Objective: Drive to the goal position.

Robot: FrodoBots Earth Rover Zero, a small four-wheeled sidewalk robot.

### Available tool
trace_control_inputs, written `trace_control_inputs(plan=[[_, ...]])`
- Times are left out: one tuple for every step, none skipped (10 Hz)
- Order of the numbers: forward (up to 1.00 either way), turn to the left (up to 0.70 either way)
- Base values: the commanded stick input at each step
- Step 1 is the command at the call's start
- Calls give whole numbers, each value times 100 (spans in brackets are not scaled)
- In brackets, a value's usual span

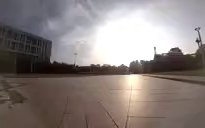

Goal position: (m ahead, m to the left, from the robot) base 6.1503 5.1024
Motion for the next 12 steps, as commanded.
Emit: trace_control_inputs(plan=[[70, 0], [70, 0], [70, 0], [70, 0], [70, 3], [70, 10], [70, 16], [70, 23], [70, 29], [70, 35], [70, 35], [70, 26]])
